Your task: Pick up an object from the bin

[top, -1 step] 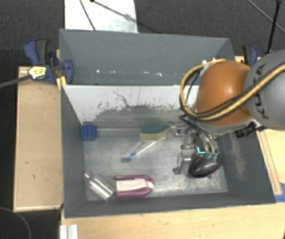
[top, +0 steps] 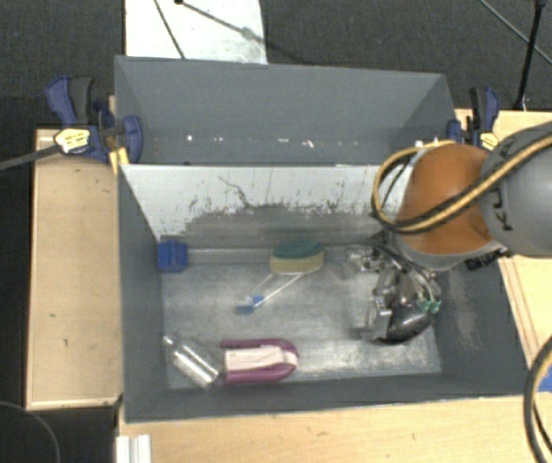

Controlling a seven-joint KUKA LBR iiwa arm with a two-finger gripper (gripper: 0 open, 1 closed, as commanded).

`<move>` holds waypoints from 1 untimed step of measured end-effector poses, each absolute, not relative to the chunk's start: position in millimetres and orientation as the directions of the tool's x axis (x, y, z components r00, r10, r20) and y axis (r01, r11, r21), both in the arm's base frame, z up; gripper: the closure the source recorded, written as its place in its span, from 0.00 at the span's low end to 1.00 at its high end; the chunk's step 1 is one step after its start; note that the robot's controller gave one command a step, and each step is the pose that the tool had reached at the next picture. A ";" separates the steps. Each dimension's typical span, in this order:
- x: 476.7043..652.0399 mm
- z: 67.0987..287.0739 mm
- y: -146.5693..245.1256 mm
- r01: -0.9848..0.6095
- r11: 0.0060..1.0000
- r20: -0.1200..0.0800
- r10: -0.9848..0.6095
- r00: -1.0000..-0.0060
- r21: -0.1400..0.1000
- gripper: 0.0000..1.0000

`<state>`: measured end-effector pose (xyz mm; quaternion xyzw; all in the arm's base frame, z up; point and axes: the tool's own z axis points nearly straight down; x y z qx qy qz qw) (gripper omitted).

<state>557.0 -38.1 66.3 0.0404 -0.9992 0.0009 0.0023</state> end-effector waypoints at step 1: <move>526.1 70.4 -132.8 -0.305 0.952 0.002 -0.305 -0.952 0.004 0.00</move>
Offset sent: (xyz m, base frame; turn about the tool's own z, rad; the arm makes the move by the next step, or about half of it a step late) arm -0.0305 -0.0943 0.0037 -0.2323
